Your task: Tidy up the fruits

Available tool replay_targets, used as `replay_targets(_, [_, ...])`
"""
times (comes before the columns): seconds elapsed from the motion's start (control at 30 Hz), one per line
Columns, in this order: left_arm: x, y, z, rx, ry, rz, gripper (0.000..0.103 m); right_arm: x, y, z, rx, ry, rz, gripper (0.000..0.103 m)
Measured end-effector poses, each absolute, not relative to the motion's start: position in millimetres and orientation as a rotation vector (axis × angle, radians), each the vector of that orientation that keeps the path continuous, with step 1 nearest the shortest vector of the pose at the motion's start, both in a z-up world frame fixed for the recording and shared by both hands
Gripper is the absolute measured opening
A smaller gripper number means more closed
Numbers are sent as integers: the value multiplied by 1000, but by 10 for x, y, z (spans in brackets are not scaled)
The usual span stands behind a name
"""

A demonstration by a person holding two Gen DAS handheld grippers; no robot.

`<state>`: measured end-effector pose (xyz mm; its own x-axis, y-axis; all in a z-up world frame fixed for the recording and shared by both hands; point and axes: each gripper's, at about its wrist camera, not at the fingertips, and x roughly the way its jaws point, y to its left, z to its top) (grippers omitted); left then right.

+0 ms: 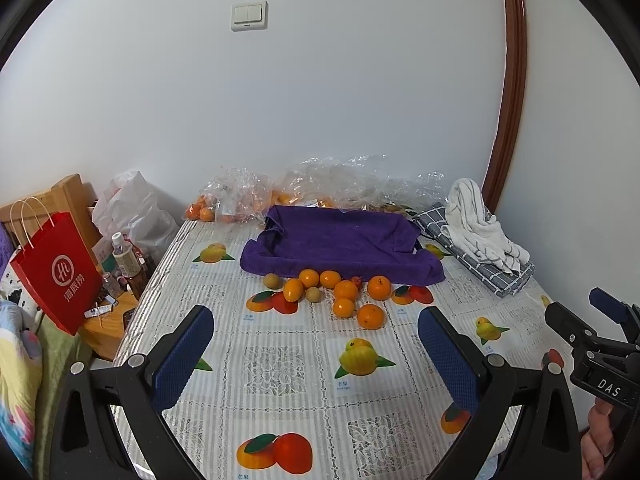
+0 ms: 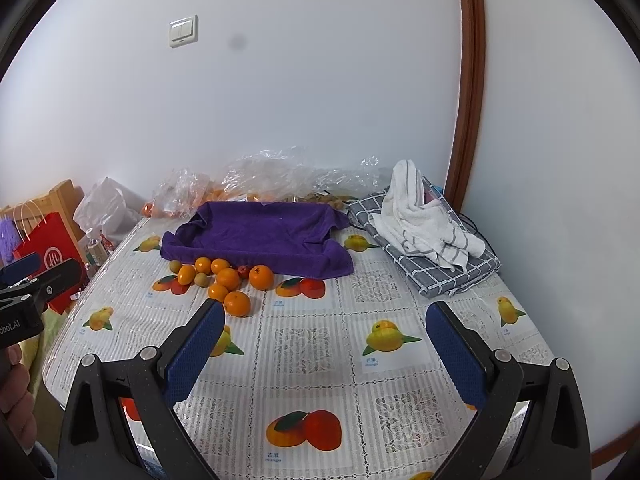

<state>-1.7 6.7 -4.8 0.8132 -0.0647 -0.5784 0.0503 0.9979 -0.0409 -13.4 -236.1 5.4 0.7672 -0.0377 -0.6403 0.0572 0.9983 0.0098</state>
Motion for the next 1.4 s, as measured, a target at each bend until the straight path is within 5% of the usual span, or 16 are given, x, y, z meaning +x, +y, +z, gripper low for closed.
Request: replay_targets(1.4, [-27,29,16,-16,601,-77,103,-162,-2376,48,67,682,-49,100])
